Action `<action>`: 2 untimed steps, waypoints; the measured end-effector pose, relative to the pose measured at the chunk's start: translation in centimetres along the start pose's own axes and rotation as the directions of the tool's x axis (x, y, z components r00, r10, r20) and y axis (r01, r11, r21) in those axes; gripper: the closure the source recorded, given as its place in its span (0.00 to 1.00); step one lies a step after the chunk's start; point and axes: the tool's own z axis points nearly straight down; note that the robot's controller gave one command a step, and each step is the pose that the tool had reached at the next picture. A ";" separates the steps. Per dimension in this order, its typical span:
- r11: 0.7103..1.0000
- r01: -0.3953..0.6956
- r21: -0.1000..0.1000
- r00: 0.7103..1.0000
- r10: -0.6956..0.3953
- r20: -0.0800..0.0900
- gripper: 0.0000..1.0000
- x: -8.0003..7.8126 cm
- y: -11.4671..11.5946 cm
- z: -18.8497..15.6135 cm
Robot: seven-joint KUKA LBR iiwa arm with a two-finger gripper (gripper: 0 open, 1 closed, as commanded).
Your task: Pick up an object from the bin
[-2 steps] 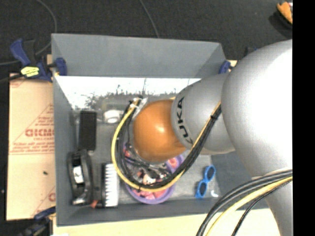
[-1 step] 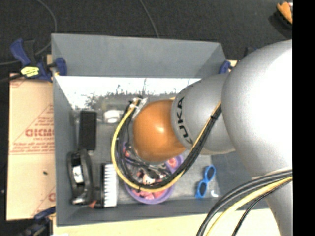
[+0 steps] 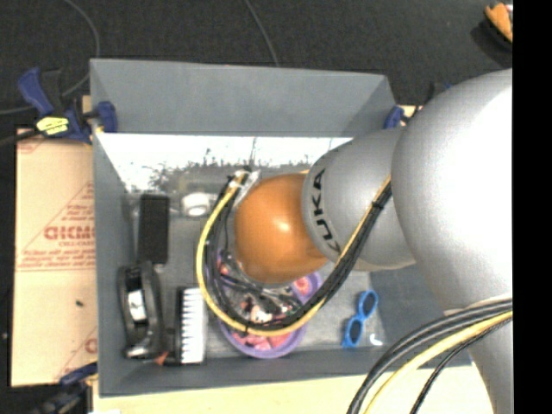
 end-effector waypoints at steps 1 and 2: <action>1.000 0.000 -0.001 1.000 0.000 -0.004 1.00 0.1 0.0 -1.6; 1.000 0.001 -0.004 1.000 -0.001 -0.004 1.00 0.0 0.2 -3.7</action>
Offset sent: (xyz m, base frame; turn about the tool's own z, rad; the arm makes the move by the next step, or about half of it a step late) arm -0.0001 0.0001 0.0078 0.0000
